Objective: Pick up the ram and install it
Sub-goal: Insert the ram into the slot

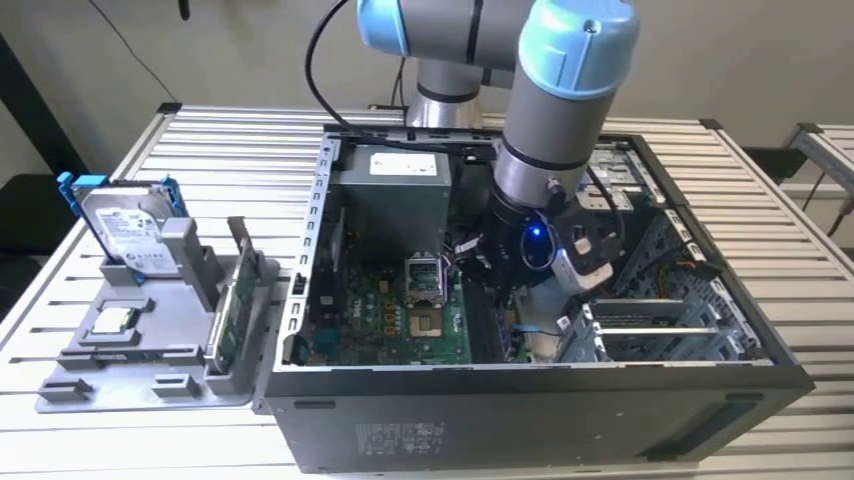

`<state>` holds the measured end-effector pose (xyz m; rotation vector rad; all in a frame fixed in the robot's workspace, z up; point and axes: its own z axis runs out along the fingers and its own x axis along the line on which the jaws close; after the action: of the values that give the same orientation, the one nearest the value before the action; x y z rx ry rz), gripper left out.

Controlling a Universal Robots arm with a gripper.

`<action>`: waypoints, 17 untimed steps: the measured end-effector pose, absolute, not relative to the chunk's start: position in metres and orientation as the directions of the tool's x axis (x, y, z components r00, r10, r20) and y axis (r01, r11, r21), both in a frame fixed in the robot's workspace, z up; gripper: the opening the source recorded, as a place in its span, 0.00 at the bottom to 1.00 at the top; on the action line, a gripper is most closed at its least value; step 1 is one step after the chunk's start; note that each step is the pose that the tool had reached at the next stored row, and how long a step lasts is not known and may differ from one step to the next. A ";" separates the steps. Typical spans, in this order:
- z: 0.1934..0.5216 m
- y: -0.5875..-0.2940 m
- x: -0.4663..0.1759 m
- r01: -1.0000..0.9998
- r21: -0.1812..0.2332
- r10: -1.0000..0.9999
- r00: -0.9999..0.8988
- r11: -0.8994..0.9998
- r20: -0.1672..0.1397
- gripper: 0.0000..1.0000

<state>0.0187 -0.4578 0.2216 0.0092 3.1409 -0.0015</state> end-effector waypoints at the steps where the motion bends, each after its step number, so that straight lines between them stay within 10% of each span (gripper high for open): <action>1: 0.222 -0.458 0.019 0.006 -0.001 0.006 -1.000 1.000 -0.001 0.14; 17: 0.218 -0.458 0.018 0.006 -0.001 0.006 -1.000 1.000 -0.001 0.14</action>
<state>0.0179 -0.4583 0.2179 0.0091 3.1409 -0.0015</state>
